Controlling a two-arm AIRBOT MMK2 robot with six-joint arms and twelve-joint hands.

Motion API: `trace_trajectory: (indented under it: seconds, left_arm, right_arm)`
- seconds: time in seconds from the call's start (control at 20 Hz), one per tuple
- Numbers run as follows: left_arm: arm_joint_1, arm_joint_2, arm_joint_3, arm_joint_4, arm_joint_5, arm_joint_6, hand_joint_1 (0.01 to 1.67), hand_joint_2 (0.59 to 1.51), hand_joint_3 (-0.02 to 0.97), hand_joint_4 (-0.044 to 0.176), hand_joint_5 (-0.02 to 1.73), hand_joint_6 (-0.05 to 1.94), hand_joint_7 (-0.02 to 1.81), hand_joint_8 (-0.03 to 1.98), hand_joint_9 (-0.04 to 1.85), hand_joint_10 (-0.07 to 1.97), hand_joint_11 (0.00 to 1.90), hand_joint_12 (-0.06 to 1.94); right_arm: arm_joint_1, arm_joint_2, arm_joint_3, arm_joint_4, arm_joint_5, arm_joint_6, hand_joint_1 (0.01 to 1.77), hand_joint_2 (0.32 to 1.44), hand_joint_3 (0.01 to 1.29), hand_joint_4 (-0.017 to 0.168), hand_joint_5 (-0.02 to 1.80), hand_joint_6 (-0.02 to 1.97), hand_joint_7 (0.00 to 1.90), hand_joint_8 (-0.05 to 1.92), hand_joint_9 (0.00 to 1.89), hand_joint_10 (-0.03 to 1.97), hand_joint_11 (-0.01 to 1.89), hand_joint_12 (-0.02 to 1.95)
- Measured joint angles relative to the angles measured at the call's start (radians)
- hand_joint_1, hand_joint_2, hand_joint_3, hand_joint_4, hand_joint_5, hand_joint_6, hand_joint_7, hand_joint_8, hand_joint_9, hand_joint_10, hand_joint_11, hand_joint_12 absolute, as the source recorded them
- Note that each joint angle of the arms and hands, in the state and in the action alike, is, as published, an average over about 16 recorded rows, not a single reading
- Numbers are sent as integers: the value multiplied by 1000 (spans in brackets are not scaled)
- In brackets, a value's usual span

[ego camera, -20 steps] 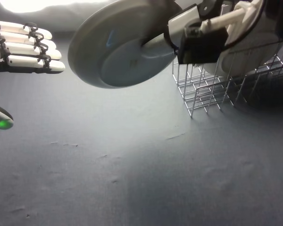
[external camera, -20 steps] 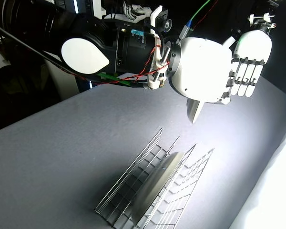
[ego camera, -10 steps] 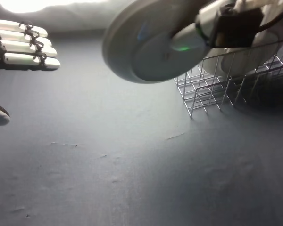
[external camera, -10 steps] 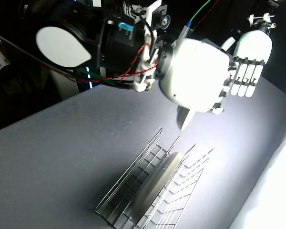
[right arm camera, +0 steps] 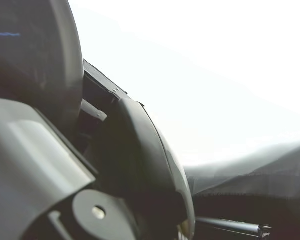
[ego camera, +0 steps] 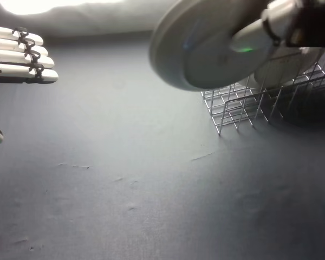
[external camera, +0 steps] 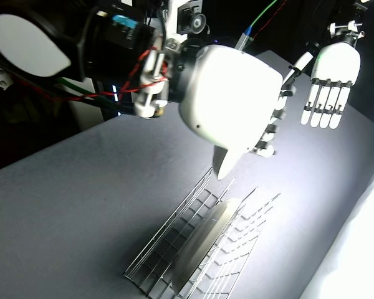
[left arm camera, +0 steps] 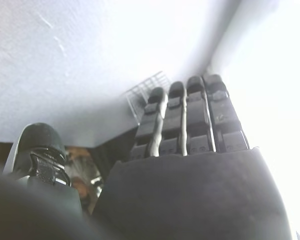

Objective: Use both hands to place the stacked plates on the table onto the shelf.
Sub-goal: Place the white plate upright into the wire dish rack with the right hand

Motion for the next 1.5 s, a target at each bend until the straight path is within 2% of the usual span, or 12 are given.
trace_trajectory:
  seconds: [0.4, 0.7, 1.5]
  left_arm:
    - [9, 0, 0, 4, 0, 7, 22, 1118, 16, -2, 21, 17, 20, 17, 20, 7, 13, 4]
    - [11, 0, 0, 5, -1, 7, 22, 1119, 17, -2, 21, 17, 19, 17, 21, 7, 14, 4]
    - [13, 0, -3, 4, -3, 7, 22, 1119, 17, -1, 21, 15, 17, 17, 19, 7, 13, 4]
  right_arm:
    - [-13, 83, -14, -3, -10, 0, 1371, 971, 14, -2, 961, 958, 1130, 648, 929, 1102, 693, 1175]
    - [-47, 118, 1, -7, 7, -2, 1372, 971, 13, -2, 958, 966, 1128, 653, 921, 1114, 683, 1186]
    - [-203, 129, 50, -148, 177, 35, 1371, 971, 14, -2, 960, 984, 1111, 687, 905, 1133, 665, 1199]
